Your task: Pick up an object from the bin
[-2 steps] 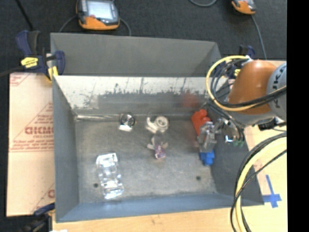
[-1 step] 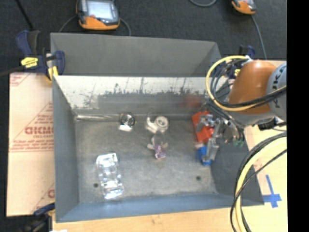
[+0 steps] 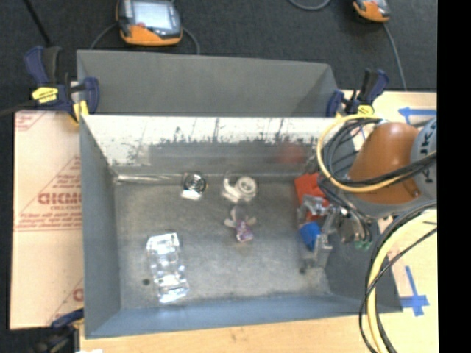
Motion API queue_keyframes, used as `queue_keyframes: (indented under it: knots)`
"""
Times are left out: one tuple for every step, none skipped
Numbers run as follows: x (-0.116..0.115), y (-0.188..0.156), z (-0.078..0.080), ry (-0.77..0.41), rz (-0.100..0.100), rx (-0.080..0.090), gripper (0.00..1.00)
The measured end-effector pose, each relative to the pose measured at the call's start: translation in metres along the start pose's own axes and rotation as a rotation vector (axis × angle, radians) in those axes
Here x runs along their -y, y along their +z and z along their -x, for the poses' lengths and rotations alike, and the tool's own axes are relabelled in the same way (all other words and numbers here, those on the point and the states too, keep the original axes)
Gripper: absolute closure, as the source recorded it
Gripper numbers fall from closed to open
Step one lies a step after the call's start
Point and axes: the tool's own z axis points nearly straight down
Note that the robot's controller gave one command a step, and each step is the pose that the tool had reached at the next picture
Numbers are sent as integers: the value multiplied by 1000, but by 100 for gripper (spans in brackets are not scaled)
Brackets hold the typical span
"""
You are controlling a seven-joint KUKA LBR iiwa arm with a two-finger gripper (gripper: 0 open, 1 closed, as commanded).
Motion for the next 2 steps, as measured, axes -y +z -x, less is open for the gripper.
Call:
queue_keyframes:
  knots:
    - [6,1,-1,7,-9,-5,100]
    - [-5,-161,-13,-28,-21,-1,100]
